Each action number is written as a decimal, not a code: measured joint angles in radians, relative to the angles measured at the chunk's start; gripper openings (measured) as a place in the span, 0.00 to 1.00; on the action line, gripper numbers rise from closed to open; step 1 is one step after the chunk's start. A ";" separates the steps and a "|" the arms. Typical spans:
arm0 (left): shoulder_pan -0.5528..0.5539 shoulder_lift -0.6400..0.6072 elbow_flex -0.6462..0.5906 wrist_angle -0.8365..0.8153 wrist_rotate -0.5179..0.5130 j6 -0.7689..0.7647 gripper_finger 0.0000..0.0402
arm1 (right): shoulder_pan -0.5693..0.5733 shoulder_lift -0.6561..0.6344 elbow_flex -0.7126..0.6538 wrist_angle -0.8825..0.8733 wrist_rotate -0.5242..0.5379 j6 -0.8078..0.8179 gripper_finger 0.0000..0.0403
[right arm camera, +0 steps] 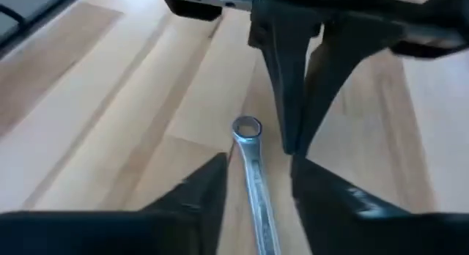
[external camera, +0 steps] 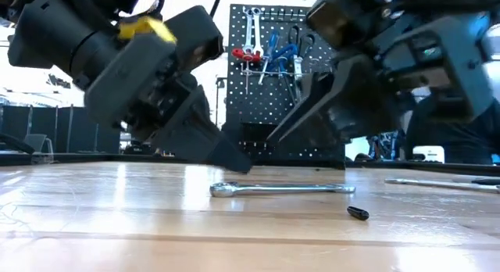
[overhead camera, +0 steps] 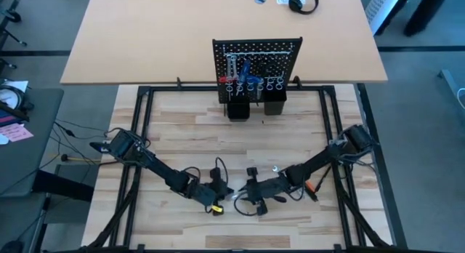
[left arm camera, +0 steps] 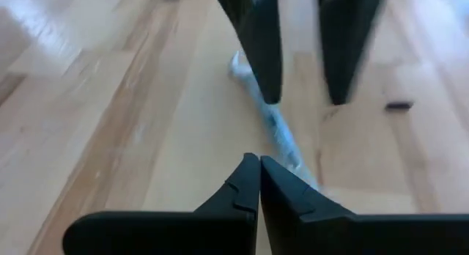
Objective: Hang tools onto peg board
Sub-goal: Hang the wrench on the pegboard
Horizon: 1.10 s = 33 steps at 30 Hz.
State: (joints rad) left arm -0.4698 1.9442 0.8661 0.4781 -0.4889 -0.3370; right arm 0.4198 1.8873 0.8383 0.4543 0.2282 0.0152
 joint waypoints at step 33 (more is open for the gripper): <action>-0.002 -0.080 0.000 -0.123 -0.049 -0.118 0.30 | -0.062 0.051 -0.016 -0.070 -0.029 0.020 0.09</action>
State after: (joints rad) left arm -0.4717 1.8641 0.8661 0.3548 -0.5376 -0.4550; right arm 0.3581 1.9380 0.8223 0.3843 0.1995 0.0356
